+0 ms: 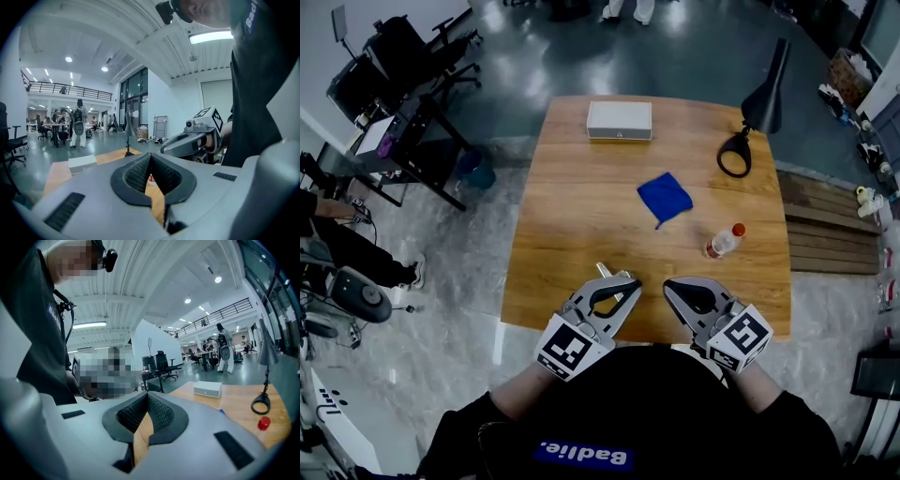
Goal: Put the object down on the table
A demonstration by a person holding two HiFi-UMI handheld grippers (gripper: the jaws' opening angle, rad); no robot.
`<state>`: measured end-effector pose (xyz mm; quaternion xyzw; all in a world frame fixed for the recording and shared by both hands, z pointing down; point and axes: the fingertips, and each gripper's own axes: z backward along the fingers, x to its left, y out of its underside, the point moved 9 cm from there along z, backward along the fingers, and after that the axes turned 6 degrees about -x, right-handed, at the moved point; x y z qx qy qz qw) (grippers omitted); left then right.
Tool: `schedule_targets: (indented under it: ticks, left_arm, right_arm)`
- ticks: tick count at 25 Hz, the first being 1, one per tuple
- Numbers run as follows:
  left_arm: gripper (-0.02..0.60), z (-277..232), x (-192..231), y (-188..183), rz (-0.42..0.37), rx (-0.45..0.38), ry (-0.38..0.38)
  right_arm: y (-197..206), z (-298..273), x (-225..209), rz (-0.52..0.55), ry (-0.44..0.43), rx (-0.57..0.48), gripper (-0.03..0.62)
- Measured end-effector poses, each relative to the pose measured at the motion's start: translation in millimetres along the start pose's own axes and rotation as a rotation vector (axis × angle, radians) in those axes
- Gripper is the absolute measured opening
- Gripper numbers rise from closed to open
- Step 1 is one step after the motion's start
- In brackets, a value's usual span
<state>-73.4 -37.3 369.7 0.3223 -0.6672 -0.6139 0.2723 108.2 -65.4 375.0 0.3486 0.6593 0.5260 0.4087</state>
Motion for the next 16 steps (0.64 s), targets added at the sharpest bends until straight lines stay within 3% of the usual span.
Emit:
schedule_targets:
  ticks: [16]
  left_arm:
    - [0.009, 1.1, -1.4, 3.1, -0.003, 0.023, -0.005]
  right_arm:
    - [0.6, 6.0, -0.6, 0.010, 0.008, 0.019, 0.005]
